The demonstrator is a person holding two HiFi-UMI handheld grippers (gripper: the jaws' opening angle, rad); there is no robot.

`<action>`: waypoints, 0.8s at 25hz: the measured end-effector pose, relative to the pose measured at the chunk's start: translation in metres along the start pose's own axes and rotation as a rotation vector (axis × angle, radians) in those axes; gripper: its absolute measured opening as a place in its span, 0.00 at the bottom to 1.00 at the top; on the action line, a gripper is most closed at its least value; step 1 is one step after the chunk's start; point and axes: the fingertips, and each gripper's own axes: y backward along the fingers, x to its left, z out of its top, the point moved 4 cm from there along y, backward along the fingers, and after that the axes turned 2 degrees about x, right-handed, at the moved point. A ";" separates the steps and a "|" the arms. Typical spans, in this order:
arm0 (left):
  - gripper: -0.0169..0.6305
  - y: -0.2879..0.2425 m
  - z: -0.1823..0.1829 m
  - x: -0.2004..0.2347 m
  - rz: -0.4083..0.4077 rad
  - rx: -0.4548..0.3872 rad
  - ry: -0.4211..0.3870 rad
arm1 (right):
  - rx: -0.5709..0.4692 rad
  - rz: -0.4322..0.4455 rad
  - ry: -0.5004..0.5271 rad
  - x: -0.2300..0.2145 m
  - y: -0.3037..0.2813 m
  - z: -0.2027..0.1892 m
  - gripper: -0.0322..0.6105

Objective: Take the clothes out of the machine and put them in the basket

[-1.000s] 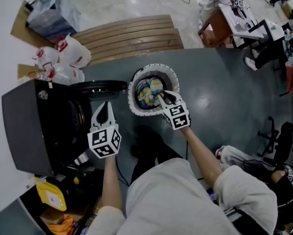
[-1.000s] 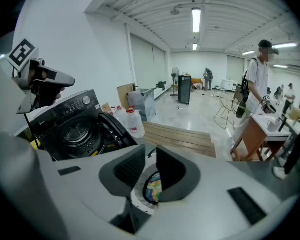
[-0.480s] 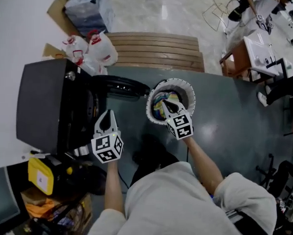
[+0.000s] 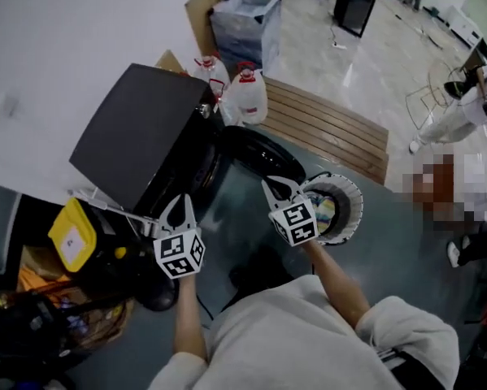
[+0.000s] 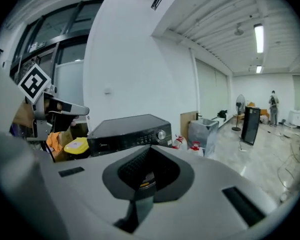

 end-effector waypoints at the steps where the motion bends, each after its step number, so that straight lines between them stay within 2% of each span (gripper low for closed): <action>1: 0.05 0.012 0.003 0.012 0.025 -0.012 0.008 | -0.010 0.024 0.020 0.014 -0.003 0.009 0.09; 6: 0.05 0.055 0.010 0.064 0.145 -0.073 0.041 | -0.083 0.129 0.109 0.069 -0.029 0.053 0.09; 11: 0.05 0.087 0.011 0.096 0.231 -0.116 0.071 | -0.131 0.215 0.182 0.109 -0.048 0.089 0.09; 20: 0.05 0.099 0.009 0.119 0.264 -0.150 0.093 | -0.172 0.252 0.234 0.142 -0.062 0.111 0.09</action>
